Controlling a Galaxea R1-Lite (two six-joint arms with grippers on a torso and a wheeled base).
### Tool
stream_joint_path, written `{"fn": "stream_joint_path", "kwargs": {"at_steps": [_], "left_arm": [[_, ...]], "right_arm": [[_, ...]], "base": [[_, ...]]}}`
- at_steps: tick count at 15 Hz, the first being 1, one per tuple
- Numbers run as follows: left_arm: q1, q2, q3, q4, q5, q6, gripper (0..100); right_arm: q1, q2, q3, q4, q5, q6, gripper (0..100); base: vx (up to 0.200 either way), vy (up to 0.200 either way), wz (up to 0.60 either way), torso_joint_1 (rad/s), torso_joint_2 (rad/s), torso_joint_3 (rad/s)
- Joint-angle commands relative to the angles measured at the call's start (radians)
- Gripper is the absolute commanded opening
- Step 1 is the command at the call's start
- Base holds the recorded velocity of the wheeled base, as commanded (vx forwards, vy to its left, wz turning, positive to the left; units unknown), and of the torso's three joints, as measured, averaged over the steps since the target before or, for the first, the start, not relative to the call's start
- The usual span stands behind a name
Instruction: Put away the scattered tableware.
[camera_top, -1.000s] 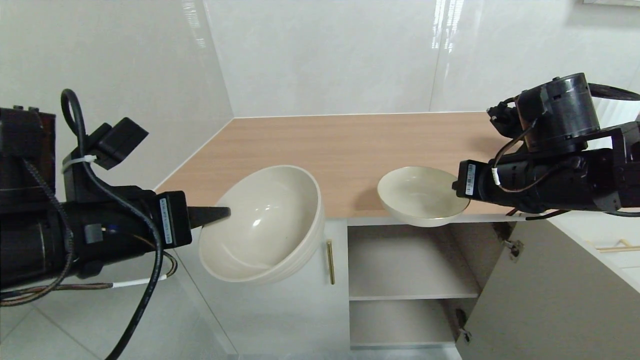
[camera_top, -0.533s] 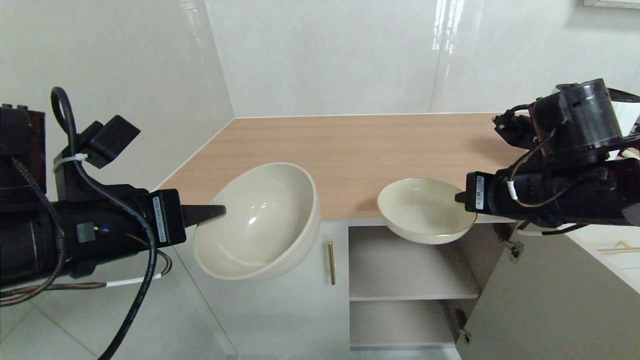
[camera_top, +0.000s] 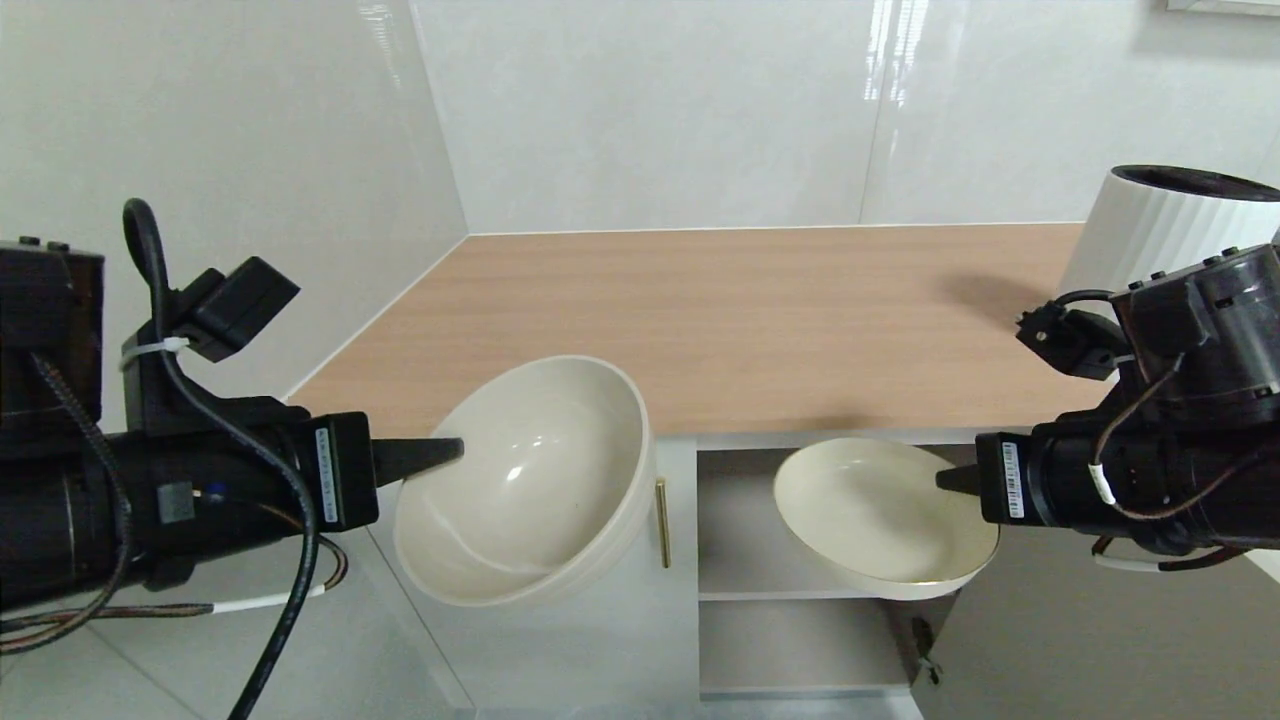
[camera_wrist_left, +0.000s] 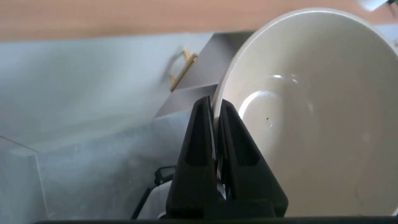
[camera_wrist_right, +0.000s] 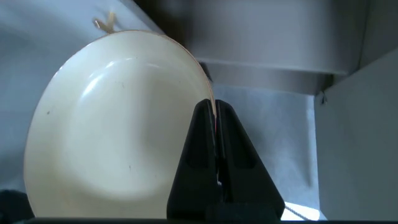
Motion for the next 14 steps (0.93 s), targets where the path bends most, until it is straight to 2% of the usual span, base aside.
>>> {"fn": "stream_joint_path", "kwargs": {"at_steps": [1,11,14], "left_arm": [[-0.003,0.005,0.004,0.0,0.0,0.0,0],[-0.006,0.005,0.008,0.0,0.0,0.001,0],[-0.006,0.003,0.008,0.0,0.0,0.001,0]], "right_arm": [[0.003,0.009,0.011,-0.004,0.0,0.0,0],[0.026,0.069,0.034,-0.025,0.0,-0.006,0],[0.026,0.107,0.056,-0.078,-0.003,-0.006,0]], "base": [[0.0,0.0,0.0,-0.115,0.3,0.198],[0.0,0.0,0.0,-0.153,0.45,0.292],[0.0,0.0,0.0,-0.102,0.44,0.339]]}}
